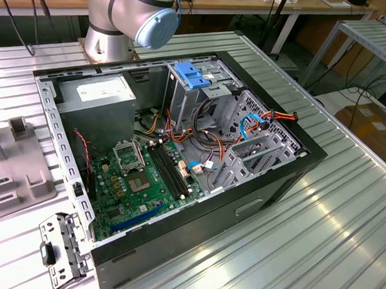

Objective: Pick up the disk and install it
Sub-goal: 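Pick up the disk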

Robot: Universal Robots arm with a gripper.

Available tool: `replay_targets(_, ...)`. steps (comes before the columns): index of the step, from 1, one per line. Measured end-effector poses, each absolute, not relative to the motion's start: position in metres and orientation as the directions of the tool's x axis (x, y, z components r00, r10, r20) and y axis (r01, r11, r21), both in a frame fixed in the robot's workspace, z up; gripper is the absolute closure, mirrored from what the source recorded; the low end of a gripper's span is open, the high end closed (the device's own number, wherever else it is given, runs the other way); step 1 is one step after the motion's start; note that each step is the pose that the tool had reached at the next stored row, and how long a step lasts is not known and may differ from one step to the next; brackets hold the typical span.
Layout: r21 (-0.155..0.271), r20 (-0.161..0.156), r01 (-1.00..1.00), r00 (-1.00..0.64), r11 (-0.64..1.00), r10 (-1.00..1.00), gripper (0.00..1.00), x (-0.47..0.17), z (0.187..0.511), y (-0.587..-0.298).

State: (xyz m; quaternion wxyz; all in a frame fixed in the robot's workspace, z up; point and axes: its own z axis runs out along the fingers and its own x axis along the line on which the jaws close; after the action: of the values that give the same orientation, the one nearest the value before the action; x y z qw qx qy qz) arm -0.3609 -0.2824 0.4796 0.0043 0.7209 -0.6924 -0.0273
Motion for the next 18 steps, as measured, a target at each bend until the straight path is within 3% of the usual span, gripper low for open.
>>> replay_targets(18, 0.044, -0.032, -0.998, 0.039, -0.041, -0.999, 0.63, -0.340, 0.480, -0.282)
